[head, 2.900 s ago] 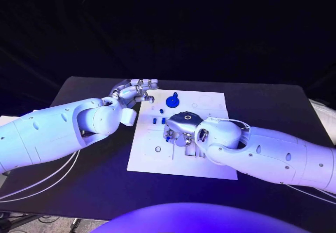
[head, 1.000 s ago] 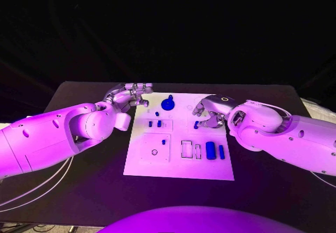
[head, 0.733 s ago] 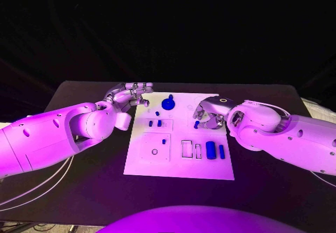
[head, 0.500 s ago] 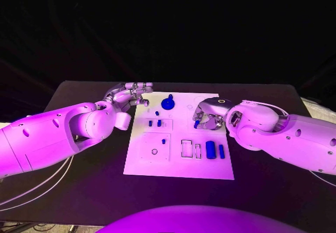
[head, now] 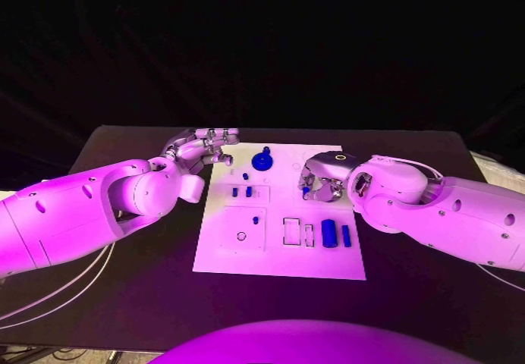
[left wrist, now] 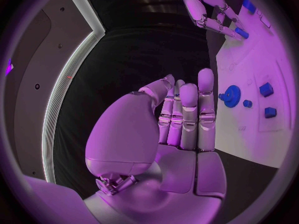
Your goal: Assemble the parts on the task board
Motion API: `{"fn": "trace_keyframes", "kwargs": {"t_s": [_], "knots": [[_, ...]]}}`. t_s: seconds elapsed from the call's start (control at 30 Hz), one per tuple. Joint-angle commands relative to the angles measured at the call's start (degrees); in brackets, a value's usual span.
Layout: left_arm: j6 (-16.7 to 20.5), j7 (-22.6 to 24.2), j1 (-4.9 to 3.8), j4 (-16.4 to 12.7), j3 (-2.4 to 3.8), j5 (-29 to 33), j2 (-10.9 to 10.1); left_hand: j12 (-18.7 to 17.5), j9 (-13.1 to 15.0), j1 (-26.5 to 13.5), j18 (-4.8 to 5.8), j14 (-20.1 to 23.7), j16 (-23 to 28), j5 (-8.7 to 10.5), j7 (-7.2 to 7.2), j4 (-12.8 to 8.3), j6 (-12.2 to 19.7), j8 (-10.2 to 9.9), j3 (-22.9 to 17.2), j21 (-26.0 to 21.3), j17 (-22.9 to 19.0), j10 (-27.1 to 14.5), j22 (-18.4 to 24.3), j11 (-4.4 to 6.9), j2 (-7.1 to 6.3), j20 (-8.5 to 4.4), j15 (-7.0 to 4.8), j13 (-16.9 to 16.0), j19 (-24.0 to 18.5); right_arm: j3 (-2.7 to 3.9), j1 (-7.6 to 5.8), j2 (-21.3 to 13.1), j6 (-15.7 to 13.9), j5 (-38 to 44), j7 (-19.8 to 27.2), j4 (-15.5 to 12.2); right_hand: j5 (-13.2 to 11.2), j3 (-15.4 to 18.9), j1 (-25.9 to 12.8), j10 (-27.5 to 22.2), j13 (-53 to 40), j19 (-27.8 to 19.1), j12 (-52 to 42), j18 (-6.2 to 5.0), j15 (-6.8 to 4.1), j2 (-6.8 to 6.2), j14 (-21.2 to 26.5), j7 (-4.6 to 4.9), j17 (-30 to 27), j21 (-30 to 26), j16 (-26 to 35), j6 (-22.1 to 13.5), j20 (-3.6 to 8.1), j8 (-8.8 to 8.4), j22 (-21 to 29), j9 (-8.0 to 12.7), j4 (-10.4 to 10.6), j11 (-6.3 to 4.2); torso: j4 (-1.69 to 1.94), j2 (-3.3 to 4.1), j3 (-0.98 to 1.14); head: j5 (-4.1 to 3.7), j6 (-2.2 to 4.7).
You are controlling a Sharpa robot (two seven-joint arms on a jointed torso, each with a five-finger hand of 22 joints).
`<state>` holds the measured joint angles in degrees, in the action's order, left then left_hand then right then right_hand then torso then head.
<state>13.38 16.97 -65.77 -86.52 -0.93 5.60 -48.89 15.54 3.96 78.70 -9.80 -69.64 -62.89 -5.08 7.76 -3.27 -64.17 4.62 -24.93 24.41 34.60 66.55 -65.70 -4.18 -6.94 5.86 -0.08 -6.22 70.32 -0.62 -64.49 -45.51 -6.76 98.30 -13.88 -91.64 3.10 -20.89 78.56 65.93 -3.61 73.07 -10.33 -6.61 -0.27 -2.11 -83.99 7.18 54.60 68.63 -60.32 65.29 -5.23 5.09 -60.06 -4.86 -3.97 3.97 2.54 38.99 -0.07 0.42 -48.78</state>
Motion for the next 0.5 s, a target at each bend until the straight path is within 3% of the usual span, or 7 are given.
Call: {"fn": "trace_keyframes", "kwargs": {"t_s": [0.03,0.27,0.5], "knots": [[-1.1,0.2,-0.03,0.0,0.05,-0.2,0.1,0.2,0.0,-0.2,-0.58,0.5,0.3,0.01,0.24,0.0,0.3,0.1,-0.3,-0.2,-0.1,-0.5,0.1,0.03,0.65,-0.28,-0.14,-0.1,-0.2,-0.15,0.27,0.3,-1.0,1.6,-0.4,0.1,-0.3,-0.7,0.1,1.3,-0.1,0.9,0.0,0.23,-0.61,0.94,-1.1,-0.22,1.0,1.2,-1.0,1.2,0.06,0.71,-1.4,-0.3,-0.1,-0.38,0.03,-0.02,-0.04,0.06,-0.1],[-1.1,0.1,-0.03,0.1,0.05,-0.2,0.0,0.2,0.0,-0.2,-0.57,0.5,0.3,0.0,0.24,0.1,0.3,0.1,-0.3,-0.3,-0.1,-0.5,0.1,0.03,0.71,-0.27,-0.13,-0.1,-0.2,-0.14,0.3,-0.6,-5.5,3.0,-1.6,-0.9,-0.3,-2.3,1.4,3.2,-0.2,2.7,0.0,0.84,-1.25,1.55,-1.7,-0.38,3.4,3.5,-3.3,2.3,0.54,1.21,-4.4,-0.6,-1.1,-0.9,0.0,-0.04,0.0,0.17,-0.2],[-1.1,0.1,-0.02,0.3,0.05,-0.2,-0.1,0.2,0.0,-0.2,-0.57,0.5,0.3,0.0,0.24,0.1,0.3,0.1,-0.3,-0.3,-0.1,-0.5,0.1,0.03,0.71,-0.27,-0.13,-0.1,-0.2,0.18,0.12,-3.2,-9.1,0.6,-1.2,-4.8,-0.3,-2.7,1.3,3.2,-0.1,2.8,0.5,0.91,-1.24,1.22,-1.7,-0.26,3.6,3.8,-3.6,2.2,0.66,1.11,-4.8,-0.6,-1.4,-0.81,-0.05,-0.04,-0.01,0.29,-0.24]]}}
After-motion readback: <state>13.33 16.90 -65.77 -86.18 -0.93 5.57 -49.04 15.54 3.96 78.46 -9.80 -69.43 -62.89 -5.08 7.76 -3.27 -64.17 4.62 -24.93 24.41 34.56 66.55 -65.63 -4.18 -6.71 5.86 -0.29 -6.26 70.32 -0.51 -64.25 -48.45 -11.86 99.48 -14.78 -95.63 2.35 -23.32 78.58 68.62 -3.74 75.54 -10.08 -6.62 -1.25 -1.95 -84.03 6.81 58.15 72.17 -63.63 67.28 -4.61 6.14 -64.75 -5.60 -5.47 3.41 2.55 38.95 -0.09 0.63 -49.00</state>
